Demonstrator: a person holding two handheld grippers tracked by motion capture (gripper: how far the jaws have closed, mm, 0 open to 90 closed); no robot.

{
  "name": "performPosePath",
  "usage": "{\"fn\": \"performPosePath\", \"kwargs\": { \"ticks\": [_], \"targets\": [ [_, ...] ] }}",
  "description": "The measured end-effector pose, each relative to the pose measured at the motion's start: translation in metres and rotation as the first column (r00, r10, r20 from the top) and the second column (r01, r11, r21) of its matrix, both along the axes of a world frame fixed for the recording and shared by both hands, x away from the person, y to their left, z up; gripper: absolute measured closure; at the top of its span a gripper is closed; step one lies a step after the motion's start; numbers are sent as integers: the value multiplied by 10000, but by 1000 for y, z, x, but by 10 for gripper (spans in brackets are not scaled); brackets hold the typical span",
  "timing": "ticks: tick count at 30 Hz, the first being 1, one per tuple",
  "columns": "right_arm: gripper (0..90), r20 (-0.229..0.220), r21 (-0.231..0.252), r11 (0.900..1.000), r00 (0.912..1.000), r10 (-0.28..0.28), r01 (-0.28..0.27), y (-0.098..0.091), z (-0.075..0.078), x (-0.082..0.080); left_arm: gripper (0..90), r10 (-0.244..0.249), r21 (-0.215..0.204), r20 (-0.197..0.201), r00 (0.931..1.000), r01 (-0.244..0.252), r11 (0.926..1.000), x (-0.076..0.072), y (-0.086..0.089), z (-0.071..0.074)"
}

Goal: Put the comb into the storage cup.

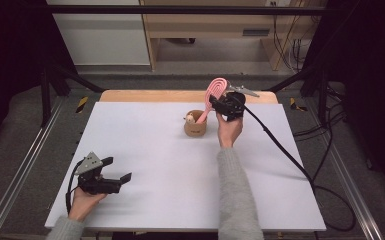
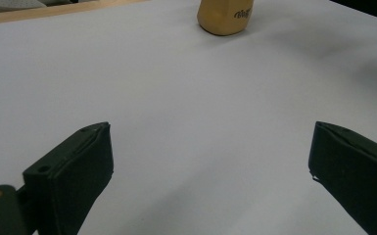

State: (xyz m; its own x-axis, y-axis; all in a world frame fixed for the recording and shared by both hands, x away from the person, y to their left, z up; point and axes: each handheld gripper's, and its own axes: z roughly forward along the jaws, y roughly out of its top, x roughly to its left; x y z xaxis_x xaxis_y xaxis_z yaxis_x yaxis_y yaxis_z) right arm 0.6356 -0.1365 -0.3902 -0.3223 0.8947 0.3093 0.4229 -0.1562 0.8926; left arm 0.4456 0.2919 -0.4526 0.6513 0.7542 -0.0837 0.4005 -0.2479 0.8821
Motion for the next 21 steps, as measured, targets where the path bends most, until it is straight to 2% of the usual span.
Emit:
{"fn": "performPosePath", "kwargs": {
  "ticks": [2, 7, 12, 19, 21],
  "targets": [
    [522, -45, -84, 10000, 10000, -20, 20, -2, -1, 0, 27, -2, 28, -7, 10000, 2, 10000, 0, 0, 0],
    [507, -111, 116, 9999, 9999, 68, -67, -7, -4, -1, 27, -7, 46, -24, 10000, 7, 10000, 0, -1, 0],
    [473, -221, -146, 9999, 9997, 48, -52, -8, -5, -2, 27, 3, 48, -26, 10000, -2, 10000, 0, -1, -1],
    [407, -188, -303, 9994, 9997, 182, -188, -8, -4, -7, 27, -8, 61, -20, 10000, 8, 10000, 0, 0, 0],
    [361, -71, -467, 9988, 9999, 149, -152, -8, -3, -10, 27, -8, 62, -21, 10000, 8, 10000, 0, -1, 0]
  ]
}}
